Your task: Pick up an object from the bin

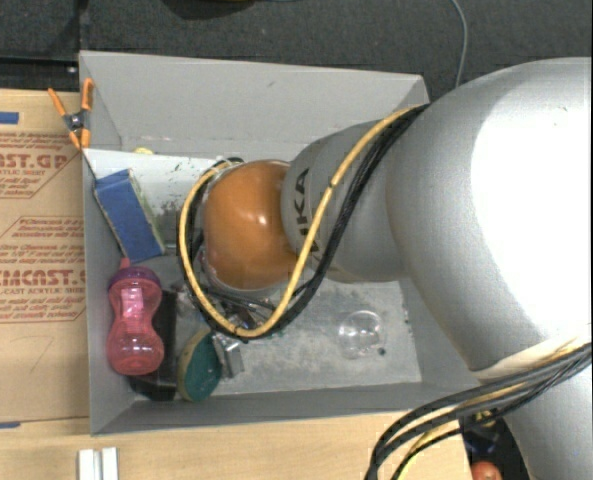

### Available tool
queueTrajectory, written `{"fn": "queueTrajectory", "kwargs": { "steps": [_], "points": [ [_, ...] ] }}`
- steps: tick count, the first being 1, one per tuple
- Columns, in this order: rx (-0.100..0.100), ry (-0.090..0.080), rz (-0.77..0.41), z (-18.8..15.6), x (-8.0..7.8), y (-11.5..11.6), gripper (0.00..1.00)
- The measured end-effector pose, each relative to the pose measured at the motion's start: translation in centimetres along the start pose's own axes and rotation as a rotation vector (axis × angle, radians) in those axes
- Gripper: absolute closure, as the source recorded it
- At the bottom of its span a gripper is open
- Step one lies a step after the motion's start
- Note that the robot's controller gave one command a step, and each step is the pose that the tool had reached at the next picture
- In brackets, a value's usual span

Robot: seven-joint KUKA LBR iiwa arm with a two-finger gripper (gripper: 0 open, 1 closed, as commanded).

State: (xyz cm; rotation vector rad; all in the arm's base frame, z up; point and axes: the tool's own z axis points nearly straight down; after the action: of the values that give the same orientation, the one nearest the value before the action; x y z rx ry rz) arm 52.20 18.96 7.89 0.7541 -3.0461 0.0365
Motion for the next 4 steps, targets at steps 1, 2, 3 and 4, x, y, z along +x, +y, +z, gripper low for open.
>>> {"fn": "queueTrajectory", "kwargs": {
  "steps": [1,2,3,4],
  "points": [
    [-0.014,0.001,0.356,0.1,1.8,2.5,0.00],
    [-0.008,-0.004,0.094,0.9,0.9,-0.2,0.00],
    [-0.006,0.004,0.251,0.9,1.7,1.9,0.00],
    [-0.006,0.003,0.242,0.9,1.7,1.8,0.00]
  ]
}}
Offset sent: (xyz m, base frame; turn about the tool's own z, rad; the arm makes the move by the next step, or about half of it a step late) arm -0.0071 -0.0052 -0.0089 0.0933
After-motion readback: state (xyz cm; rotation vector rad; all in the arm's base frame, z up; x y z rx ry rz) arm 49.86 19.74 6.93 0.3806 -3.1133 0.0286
